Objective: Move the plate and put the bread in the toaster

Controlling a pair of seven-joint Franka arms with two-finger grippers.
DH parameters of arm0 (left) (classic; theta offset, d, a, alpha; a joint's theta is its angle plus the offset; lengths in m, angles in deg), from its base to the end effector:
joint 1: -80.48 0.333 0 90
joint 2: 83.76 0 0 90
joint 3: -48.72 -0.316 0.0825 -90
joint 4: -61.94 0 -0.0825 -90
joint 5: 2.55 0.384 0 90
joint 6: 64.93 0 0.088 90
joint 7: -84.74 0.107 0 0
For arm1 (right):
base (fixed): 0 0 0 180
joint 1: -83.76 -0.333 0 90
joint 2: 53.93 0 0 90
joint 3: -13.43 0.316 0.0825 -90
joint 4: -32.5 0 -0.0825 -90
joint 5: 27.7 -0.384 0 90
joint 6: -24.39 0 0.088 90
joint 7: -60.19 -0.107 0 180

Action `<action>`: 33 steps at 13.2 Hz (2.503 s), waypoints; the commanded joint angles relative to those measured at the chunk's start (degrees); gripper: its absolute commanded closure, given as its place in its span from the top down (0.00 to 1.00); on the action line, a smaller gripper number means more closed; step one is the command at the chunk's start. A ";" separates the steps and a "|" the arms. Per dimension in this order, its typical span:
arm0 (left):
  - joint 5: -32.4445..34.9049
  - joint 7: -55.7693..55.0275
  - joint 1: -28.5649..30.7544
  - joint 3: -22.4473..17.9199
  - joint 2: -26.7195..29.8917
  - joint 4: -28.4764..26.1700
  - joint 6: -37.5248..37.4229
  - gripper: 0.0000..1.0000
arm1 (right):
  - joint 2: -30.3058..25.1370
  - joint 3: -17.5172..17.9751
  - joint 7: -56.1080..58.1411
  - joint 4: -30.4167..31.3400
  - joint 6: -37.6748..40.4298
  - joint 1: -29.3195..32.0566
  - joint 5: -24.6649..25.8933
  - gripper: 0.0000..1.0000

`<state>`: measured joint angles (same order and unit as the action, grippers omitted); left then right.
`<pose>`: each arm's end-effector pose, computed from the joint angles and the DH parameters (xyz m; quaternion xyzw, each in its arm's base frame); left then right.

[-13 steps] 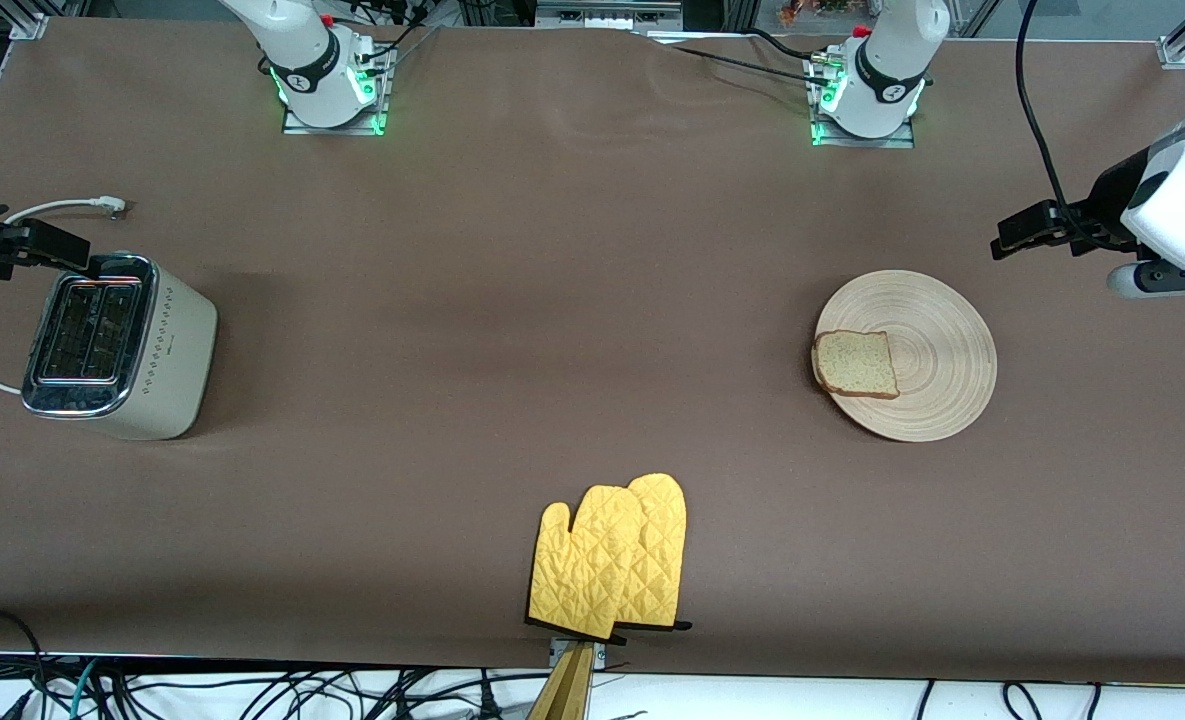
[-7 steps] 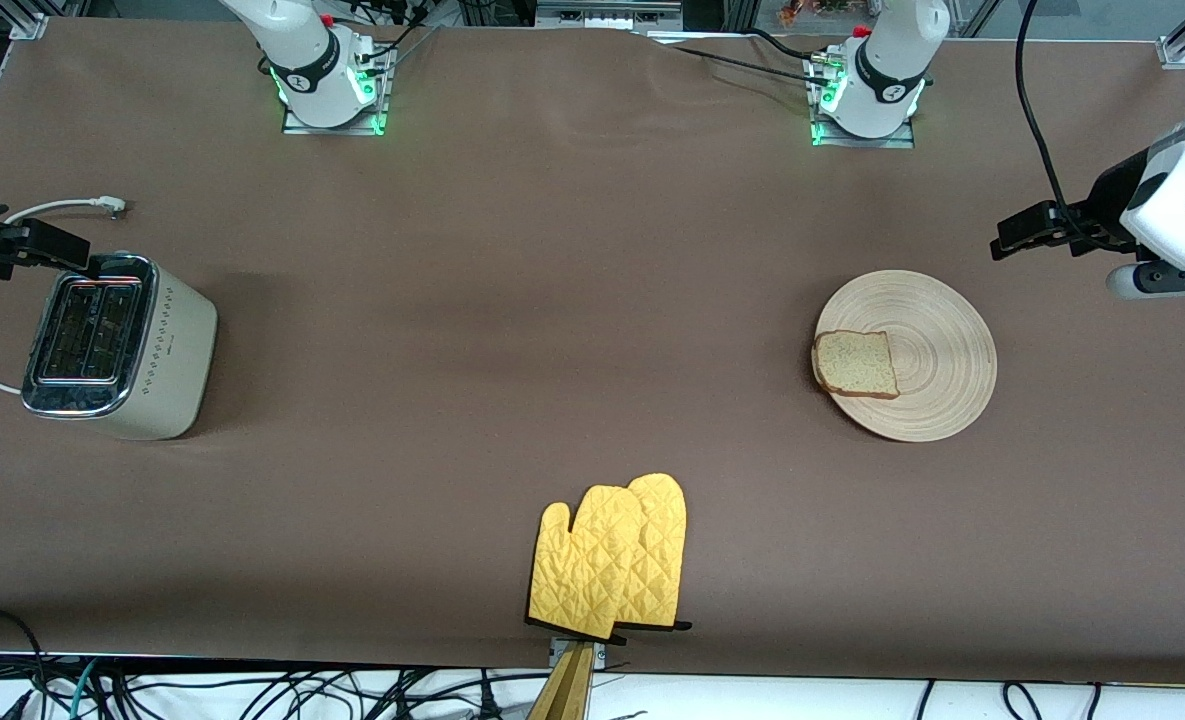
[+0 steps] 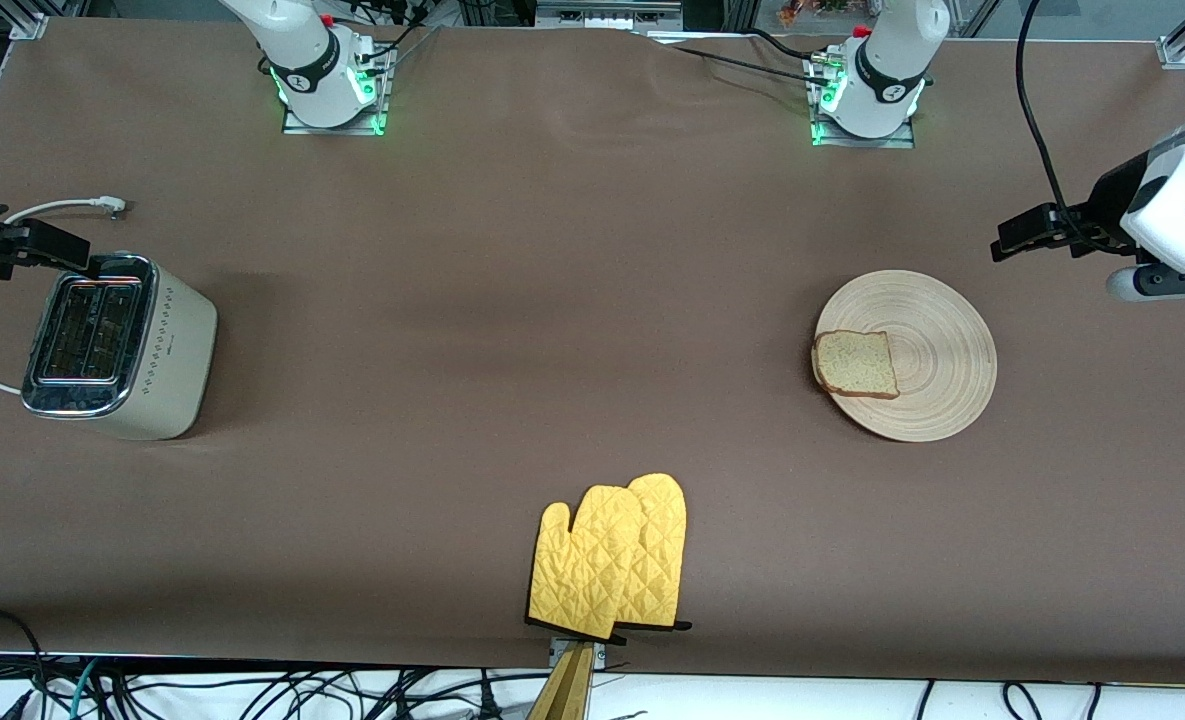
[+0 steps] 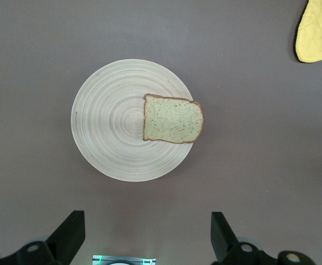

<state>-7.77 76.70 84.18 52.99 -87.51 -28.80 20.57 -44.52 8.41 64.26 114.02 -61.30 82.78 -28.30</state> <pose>0.5623 -0.0147 0.5763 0.9937 0.0647 -0.0816 0.0420 0.5950 -0.0364 0.5933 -0.9990 -0.0007 0.0454 0.0013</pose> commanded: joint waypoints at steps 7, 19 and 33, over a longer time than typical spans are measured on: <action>-4.59 21.82 16.14 -0.40 -12.23 -2.42 10.82 1.00 | 0.52 0.53 -0.03 -1.18 0.26 0.63 0.34 1.00; -20.60 40.72 35.76 7.87 -35.35 -1.81 13.73 1.00 | 0.52 0.44 -0.12 -1.18 0.26 0.63 0.34 1.00; -28.34 51.62 41.12 11.91 -43.36 -1.98 8.55 1.00 | 0.52 0.44 -0.12 -1.18 0.26 0.72 0.25 1.00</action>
<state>-34.37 125.29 123.83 64.10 -130.51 -31.45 31.15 -44.47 8.37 64.26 114.01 -61.31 82.90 -28.30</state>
